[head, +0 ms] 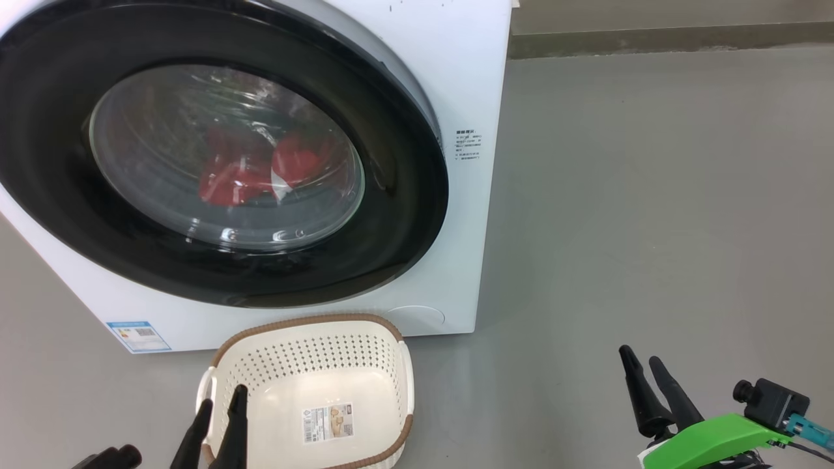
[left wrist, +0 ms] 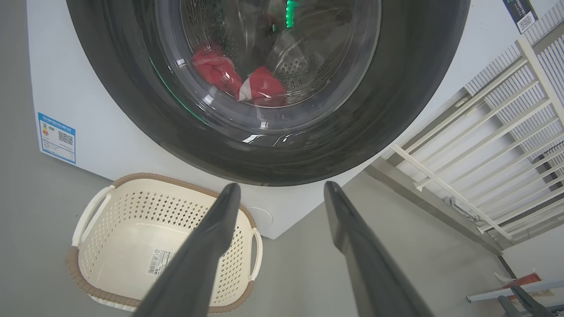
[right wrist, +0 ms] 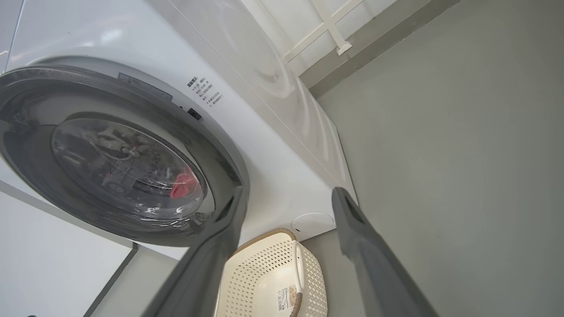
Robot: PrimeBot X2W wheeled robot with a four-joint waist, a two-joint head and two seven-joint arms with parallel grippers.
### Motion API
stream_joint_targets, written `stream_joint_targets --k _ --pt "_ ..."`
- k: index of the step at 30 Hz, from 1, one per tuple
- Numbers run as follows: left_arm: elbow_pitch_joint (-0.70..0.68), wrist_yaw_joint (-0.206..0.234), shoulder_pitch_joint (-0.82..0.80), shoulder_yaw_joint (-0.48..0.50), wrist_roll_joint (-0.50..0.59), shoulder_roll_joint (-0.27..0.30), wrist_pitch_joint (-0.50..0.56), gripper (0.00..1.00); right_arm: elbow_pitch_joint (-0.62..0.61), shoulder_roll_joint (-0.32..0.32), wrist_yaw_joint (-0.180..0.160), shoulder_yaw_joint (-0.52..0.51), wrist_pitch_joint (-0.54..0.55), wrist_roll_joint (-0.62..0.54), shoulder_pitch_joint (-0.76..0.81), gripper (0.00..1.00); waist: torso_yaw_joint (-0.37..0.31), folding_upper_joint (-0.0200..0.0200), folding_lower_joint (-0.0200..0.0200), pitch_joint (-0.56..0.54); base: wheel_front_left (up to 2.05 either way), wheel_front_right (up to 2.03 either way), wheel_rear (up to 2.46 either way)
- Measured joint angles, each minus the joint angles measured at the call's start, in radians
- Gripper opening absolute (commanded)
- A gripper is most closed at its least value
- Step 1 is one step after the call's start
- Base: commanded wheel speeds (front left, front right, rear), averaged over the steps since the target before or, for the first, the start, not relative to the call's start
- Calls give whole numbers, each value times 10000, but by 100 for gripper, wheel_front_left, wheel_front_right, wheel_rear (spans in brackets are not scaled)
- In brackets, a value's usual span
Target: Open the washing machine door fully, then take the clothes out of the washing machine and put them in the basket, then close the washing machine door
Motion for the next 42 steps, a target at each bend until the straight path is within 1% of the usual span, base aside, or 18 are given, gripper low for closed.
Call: stream_joint_targets --k 7,8,15,17,29,38,42 --pt "-174 50 114 -125 934 71 -211 100 -13 -36 0 98 -226 -840 6 100 23 0 0 -8 0 0 0" --pt "-174 50 114 -125 934 71 -211 100 -13 -36 0 98 -226 -840 6 100 23 0 0 -8 0 0 0" --pt "-307 96 224 -198 1829 125 -435 100 -33 -65 0 242 -431 -1547 150 100 46 -1 -1 -21 0 0 0" --pt "-349 167 226 -213 2048 153 -451 100 -44 -73 0 303 -493 -1710 151 100 52 0 0 -25 0 0 0" --pt "-569 161 434 -236 3473 217 -800 100 -94 -119 0 368 -849 -2894 163 100 86 0 0 -6 0 0 0" --pt "-648 142 578 -213 4527 238 -1081 100 -138 -109 0 167 -1081 -3747 470 100 96 0 0 -17 0 0 0" --pt "-648 58 620 -75 4884 201 -1218 100 -153 -98 0 -12 -1200 -4115 600 100 86 0 0 9 0 0 0"
